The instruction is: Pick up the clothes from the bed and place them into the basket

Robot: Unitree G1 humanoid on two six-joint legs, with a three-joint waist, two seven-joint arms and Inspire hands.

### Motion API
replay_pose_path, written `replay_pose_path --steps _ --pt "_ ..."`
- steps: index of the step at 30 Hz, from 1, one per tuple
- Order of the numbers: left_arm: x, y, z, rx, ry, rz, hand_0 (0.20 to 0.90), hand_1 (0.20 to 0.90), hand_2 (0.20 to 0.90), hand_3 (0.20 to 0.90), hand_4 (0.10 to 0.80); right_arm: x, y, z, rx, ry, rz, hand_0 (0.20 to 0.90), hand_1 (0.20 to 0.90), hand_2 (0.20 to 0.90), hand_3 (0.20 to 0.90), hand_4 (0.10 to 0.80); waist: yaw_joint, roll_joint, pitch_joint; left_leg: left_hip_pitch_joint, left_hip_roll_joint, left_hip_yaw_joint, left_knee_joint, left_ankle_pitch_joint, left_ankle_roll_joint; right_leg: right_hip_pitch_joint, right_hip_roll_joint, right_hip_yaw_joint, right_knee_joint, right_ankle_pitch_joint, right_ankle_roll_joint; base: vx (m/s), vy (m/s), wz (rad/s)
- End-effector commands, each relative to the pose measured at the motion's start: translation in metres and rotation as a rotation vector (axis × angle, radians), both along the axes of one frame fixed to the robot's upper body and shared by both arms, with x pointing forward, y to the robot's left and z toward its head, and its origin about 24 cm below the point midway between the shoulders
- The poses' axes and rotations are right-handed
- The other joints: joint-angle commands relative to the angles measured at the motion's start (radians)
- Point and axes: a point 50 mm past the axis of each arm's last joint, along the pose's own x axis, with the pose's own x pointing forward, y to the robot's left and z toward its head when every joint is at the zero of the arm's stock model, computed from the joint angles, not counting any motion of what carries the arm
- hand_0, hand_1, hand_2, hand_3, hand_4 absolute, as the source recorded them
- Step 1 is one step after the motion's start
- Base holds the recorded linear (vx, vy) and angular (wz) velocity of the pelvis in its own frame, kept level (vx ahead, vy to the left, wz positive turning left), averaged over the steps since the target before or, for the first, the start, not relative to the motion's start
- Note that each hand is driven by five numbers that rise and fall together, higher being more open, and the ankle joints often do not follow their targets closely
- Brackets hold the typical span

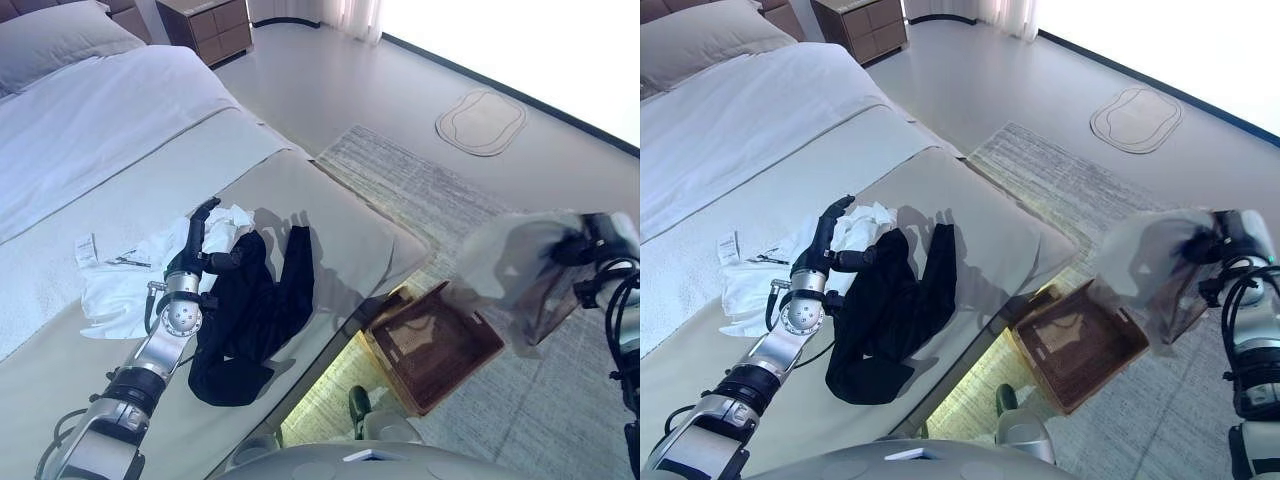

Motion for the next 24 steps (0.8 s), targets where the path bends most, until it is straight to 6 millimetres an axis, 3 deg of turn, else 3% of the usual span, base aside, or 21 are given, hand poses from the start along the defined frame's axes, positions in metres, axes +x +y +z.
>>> replay_pose_path --steps 1,9,16,24 --pt "0.02 -0.008 0.042 -0.017 -0.224 -0.041 0.9 0.9 0.9 0.9 0.8 0.014 -0.009 0.046 -0.103 -0.147 0.003 0.3 0.3 0.3 0.2 0.1 0.022 -0.001 -0.081 -0.026 -0.043 -0.057 0.103 -0.124 0.033 -0.013 0.069 -0.021 0.141 -0.112 0.001 0.0 0.0 0.0" --pt "0.023 -0.007 0.047 -0.007 -0.242 -0.055 0.9 0.9 0.9 0.9 0.8 0.009 -0.007 0.01 -0.028 -0.064 -0.061 0.3 0.3 0.3 0.2 0.1 0.034 0.003 -0.066 -0.017 -0.04 -0.052 0.12 -0.137 0.041 -0.008 0.064 -0.025 0.16 -0.12 0.003 0.0 0.0 0.0" --pt "0.026 -0.01 0.056 -0.009 -0.271 -0.063 0.9 0.9 0.9 0.9 0.8 -0.006 -0.018 -0.012 0.03 -0.022 -0.225 0.3 0.3 0.3 0.2 0.1 0.031 0.018 -0.052 -0.019 -0.017 -0.023 0.106 -0.125 0.027 -0.007 0.045 -0.04 0.13 -0.102 0.011 0.014 0.006 0.01" --pt "0.017 -0.004 0.046 -0.015 -0.244 -0.046 0.9 0.9 0.9 0.9 0.8 -0.022 -0.019 -0.037 0.076 0.054 -0.236 0.3 0.3 0.3 0.2 0.1 0.029 0.025 -0.06 -0.007 -0.014 -0.008 0.081 -0.119 0.024 0.008 0.041 -0.036 0.082 -0.085 0.013 0.025 0.003 0.0"
